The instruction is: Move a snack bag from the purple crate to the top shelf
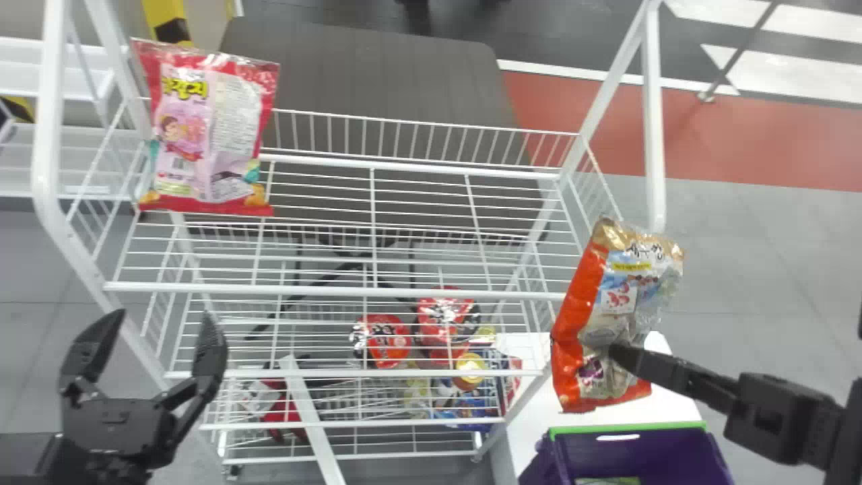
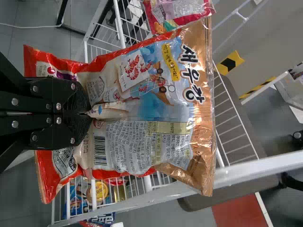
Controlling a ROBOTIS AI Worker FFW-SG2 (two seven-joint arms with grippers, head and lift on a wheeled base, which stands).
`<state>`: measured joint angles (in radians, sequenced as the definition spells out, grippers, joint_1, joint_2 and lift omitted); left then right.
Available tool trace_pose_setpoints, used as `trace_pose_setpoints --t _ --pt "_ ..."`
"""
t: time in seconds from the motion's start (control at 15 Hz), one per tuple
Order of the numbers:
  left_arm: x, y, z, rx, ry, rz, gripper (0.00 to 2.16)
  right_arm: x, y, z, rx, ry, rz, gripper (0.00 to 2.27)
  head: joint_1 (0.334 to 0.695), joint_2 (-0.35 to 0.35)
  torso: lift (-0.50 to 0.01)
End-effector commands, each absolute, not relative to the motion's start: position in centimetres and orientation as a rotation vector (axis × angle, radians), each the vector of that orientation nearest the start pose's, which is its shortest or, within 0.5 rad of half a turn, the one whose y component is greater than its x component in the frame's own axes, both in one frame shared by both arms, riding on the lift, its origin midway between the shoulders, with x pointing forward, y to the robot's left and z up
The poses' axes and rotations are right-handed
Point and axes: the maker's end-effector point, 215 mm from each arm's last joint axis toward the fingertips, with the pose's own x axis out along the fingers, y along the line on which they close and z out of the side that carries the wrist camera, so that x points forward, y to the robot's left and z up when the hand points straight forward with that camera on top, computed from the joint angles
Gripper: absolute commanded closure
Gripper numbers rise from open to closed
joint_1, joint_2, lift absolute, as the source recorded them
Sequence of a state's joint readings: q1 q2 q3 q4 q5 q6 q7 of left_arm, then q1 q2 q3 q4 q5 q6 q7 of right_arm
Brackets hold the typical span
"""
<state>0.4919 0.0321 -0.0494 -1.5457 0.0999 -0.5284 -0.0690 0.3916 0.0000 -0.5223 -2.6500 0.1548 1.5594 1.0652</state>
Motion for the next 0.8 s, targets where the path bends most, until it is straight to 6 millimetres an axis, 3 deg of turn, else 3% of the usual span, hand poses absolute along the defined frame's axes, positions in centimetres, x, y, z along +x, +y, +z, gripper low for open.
trace_pose_setpoints --t 0.0,0.27,0.73 --pt "39.6 20.6 -44.2 -0.082 -0.008 -0.079 0.12 33.8 -25.5 -32.6 0.340 0.714 0.366 2.16 0.695 -0.141 0.001" --pt "39.6 20.7 -44.3 -0.081 -0.006 -0.077 0.12 38.5 -22.3 -30.9 0.241 0.667 0.363 2.16 0.695 -0.069 0.001" --pt "39.9 20.9 -45.4 -0.075 0.015 -0.075 0.12 45.1 -16.2 -31.8 0.129 0.702 0.398 2.16 0.695 0.019 0.001"
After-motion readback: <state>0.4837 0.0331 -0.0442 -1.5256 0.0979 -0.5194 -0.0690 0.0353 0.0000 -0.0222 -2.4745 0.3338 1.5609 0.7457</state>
